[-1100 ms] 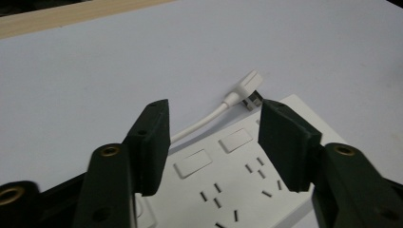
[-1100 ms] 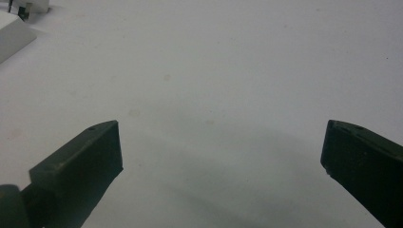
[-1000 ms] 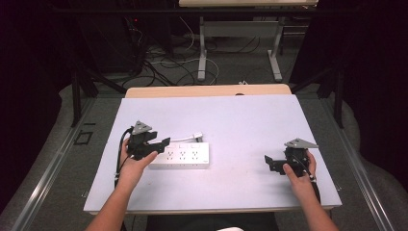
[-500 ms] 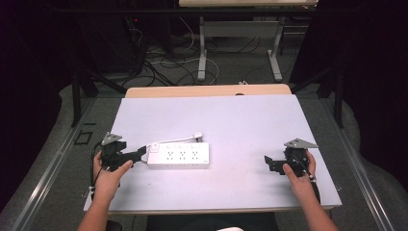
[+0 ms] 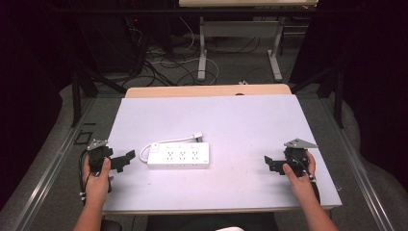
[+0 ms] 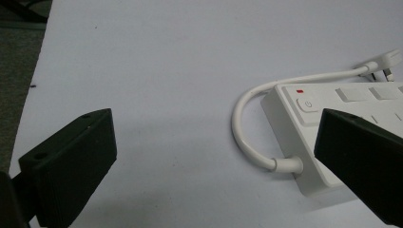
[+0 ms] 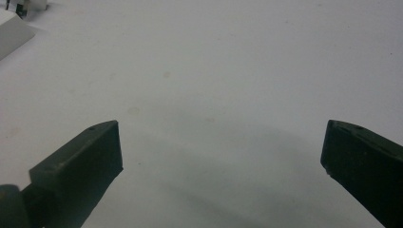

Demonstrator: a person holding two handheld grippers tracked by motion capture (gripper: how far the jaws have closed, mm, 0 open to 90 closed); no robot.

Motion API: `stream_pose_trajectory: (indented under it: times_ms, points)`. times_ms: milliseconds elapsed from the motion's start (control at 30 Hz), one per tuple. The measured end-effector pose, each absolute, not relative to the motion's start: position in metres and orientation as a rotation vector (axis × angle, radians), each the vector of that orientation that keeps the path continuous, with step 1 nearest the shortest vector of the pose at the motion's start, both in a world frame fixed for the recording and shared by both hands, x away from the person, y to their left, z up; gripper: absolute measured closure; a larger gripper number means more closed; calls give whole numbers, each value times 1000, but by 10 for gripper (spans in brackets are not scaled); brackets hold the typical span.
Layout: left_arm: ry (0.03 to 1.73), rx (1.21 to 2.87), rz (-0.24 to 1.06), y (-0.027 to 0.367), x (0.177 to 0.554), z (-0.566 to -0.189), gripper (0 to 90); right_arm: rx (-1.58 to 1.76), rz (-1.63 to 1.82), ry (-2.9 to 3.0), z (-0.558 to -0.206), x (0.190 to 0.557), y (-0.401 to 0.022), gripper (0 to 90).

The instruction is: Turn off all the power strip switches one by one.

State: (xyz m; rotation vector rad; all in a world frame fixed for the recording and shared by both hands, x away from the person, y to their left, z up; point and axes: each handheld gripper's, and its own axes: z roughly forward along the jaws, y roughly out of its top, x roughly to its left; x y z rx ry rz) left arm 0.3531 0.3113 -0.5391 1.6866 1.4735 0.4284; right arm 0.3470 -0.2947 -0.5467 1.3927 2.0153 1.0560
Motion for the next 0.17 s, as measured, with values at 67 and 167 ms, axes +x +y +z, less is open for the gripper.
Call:
stream_pose_trajectory:
  times_ms: [67, 167]
  points:
    - [1468, 1686, 442, 312, 353, -540, 4, 1400, 1048, 2015, -547, 347, -295, 0]
    - [1466, 1683, 458, 313, 354, -541, 4, 1405, 1048, 2018, -548, 348, -295, 0]
